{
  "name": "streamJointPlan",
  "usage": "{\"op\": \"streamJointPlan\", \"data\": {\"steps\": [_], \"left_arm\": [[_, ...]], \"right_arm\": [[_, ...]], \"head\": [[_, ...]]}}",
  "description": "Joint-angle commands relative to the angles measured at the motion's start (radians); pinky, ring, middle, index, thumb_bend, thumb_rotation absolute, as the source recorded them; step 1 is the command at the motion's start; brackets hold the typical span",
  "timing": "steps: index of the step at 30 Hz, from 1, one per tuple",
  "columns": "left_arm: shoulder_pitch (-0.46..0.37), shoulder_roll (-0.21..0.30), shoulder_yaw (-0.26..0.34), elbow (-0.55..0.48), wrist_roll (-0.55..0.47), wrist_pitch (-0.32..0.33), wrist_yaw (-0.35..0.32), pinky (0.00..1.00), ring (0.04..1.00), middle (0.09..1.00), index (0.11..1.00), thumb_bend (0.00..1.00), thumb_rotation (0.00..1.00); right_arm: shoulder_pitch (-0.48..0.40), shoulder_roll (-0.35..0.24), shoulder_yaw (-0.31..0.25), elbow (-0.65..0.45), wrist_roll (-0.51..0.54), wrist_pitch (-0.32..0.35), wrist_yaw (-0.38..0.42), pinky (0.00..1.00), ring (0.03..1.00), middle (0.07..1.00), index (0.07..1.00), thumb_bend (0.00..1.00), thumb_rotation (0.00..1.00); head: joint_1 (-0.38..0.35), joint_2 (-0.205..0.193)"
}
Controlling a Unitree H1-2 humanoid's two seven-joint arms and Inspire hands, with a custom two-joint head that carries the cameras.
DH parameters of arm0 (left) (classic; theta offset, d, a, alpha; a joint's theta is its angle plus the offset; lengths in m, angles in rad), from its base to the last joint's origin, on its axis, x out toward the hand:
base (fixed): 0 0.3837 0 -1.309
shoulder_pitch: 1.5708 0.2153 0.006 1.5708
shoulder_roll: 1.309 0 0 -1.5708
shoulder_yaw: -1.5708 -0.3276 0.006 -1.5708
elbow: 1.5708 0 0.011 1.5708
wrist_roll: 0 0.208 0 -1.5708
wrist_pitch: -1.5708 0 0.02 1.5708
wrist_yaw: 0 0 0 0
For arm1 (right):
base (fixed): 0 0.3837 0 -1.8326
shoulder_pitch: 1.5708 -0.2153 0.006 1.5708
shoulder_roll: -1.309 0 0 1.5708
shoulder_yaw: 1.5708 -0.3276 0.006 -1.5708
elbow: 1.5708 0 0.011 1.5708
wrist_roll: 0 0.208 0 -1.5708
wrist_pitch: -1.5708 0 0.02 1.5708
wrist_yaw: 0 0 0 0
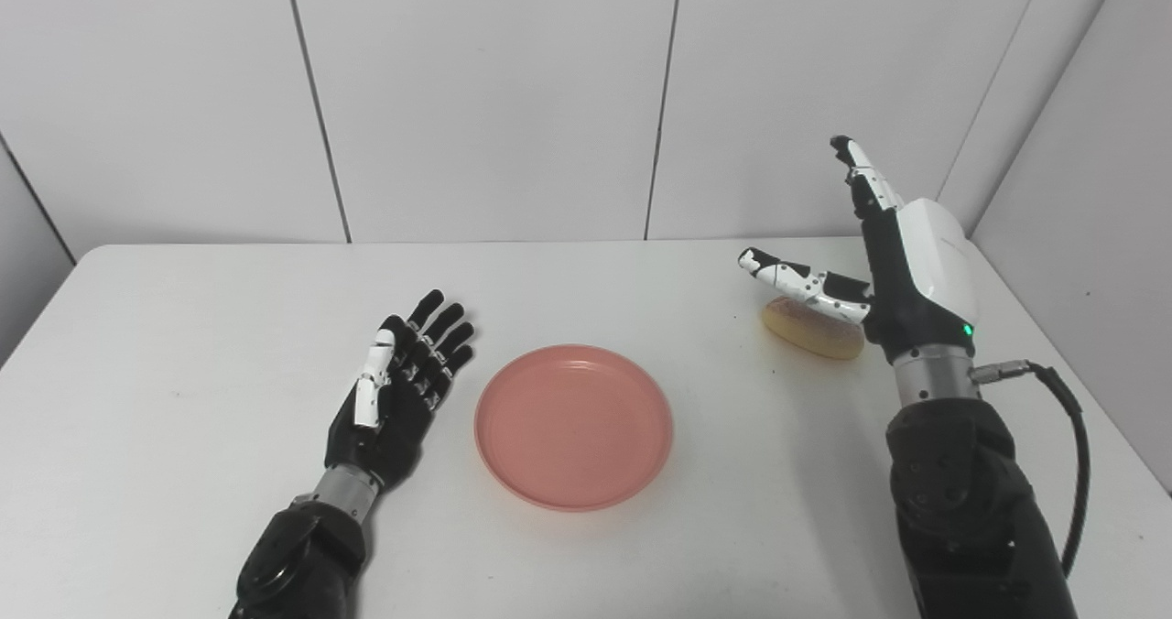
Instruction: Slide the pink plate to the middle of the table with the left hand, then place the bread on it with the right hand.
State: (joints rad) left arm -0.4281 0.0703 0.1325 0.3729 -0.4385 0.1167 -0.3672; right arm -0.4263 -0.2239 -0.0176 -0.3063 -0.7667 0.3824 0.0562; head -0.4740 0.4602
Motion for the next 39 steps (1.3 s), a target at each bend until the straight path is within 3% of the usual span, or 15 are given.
{"op": "streamJointPlan", "data": {"steps": [1, 7, 14, 18, 25, 39], "left_arm": [[0.023, 0.012, 0.003, 0.044, 0.005, 0.022, 0.008, 0.98, 0.942, 0.944, 0.937, 0.32, 1.0], [0.019, 0.022, 0.009, 0.048, -0.006, 0.037, -0.001, 0.99, 0.948, 0.953, 0.948, 0.31, 1.0], [0.013, 0.029, 0.01, 0.06, -0.023, 0.035, -0.012, 1.0, 0.96, 0.964, 0.959, 0.31, 1.0], [0.012, 0.027, 0.016, 0.054, -0.027, 0.046, -0.002, 1.0, 0.951, 0.957, 0.952, 0.31, 1.0], [0.012, 0.031, 0.015, 0.051, -0.038, 0.057, -0.006, 1.0, 0.956, 0.963, 0.957, 0.31, 1.0], [0.017, 0.033, 0.01, 0.049, -0.041, 0.054, -0.009, 1.0, 0.963, 0.969, 0.959, 0.31, 1.0]], "right_arm": [[-0.047, -0.041, -0.01, -0.004, -0.025, 0.022, 0.005, 0.76, 0.867, 0.91, 0.933, 0.86, 0.49], [-0.089, -0.109, -0.009, 0.044, -0.071, 0.083, 0.119, 0.74, 0.886, 0.956, 0.985, 0.91, 0.49], [-0.137, -0.151, -0.02, 0.135, -0.123, 0.087, 0.228, 0.75, 0.888, 0.961, 0.989, 0.98, 0.46], [-0.153, -0.182, -0.009, 0.194, -0.114, 0.086, 0.245, 0.74, 0.877, 0.95, 0.975, 1.0, 0.48], [-0.176, -0.209, -0.008, 0.297, -0.039, 0.079, 0.236, 0.79, 0.902, 0.961, 0.97, 1.0, 0.4], [-0.208, -0.248, 0.058, 0.462, 0.057, 0.084, 0.221, 0.84, 0.927, 0.964, 0.966, 1.0, 0.46]], "head": [[0.0, 0.002], [-0.021, 0.001], [-0.025, 0.006], [-0.021, 0.008], [-0.021, 0.008], [-0.011, 0.017]]}}
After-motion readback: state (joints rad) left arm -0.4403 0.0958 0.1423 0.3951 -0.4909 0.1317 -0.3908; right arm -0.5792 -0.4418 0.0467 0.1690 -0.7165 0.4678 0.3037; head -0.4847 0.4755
